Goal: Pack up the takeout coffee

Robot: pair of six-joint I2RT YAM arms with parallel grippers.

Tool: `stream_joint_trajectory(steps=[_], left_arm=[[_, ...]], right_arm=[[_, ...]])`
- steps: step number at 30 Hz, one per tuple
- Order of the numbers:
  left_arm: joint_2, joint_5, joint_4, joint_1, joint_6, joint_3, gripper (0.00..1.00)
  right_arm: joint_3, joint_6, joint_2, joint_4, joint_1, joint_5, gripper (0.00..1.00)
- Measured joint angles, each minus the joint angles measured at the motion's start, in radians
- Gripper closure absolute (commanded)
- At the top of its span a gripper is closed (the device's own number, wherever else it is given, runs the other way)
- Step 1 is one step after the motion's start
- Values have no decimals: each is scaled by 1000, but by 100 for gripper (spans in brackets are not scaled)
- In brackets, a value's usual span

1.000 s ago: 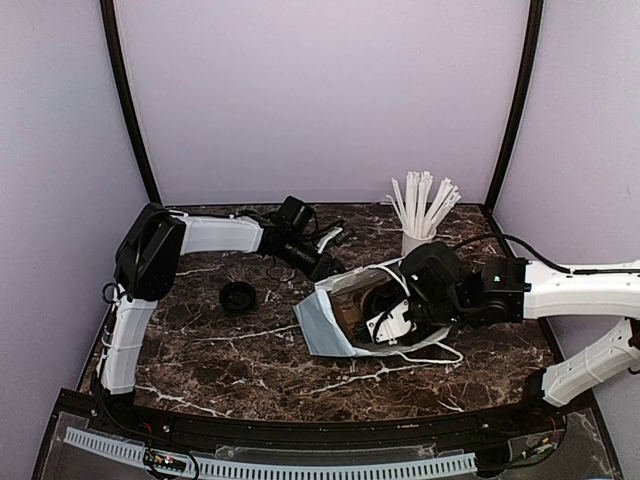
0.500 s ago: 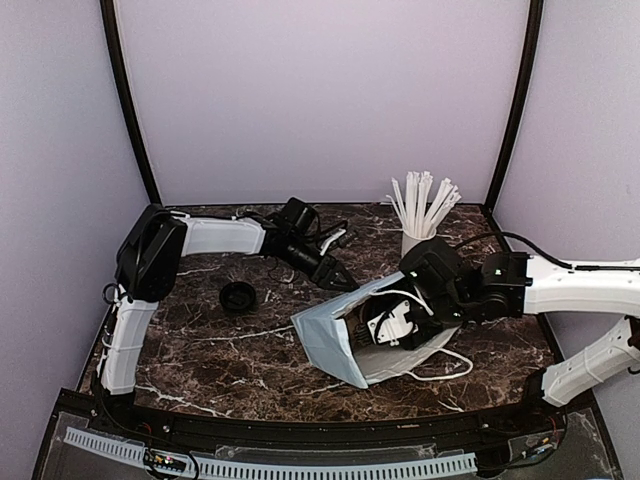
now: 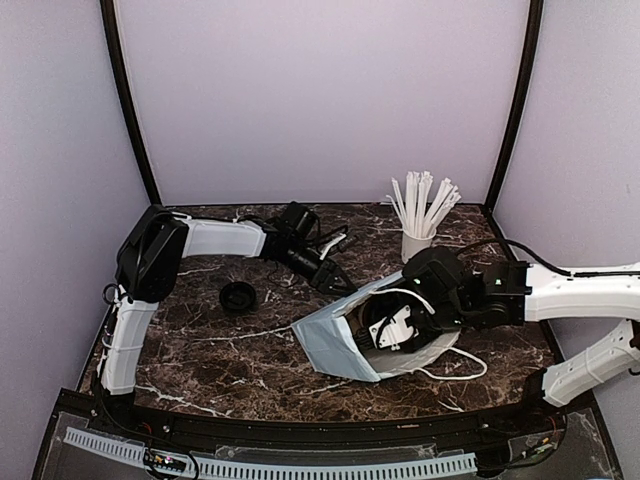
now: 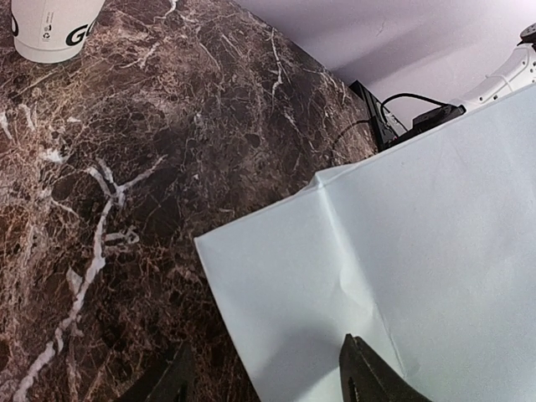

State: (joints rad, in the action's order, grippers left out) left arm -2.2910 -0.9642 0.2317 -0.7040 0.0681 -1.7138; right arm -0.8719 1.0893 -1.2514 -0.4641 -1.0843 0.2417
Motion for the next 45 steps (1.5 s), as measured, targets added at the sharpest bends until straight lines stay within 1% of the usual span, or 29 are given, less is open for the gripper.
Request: stream_joint_trajectory(steps=[5, 8, 13, 16, 19, 23, 26, 28, 32, 36, 45], left_arm=[[0, -7, -3, 3, 6, 4, 39], [0, -14, 0, 8, 7, 5, 39], [5, 28, 17, 35, 8, 5, 37], [19, 73, 47, 64, 1, 5, 36], [61, 121, 71, 105, -3, 20, 35], [169, 180, 92, 148, 0, 78, 34], [242, 209, 102, 158, 4, 95, 34], [264, 216, 101, 156, 4, 96, 34], [251, 217, 100, 151, 2, 96, 34], [225, 219, 101, 151, -2, 97, 34], [222, 230, 120, 151, 0, 111, 34]], right_arm=[[12, 9, 1, 21, 0, -3, 50], [-2, 0, -4, 5, 0, -12, 49], [-139, -37, -95, -103, 0, -47, 50], [-189, -48, -140, -123, 0, -61, 50], [-217, -52, -171, -133, 1, -70, 50], [-268, -57, -216, -157, 8, -78, 50], [-304, -63, -249, -169, 13, -87, 50], [-319, -68, -264, -171, 16, -90, 50], [-345, -77, -286, -188, 27, -107, 50], [-415, -93, -329, -244, 48, -142, 51], [-543, -128, -410, -352, 79, -213, 50]])
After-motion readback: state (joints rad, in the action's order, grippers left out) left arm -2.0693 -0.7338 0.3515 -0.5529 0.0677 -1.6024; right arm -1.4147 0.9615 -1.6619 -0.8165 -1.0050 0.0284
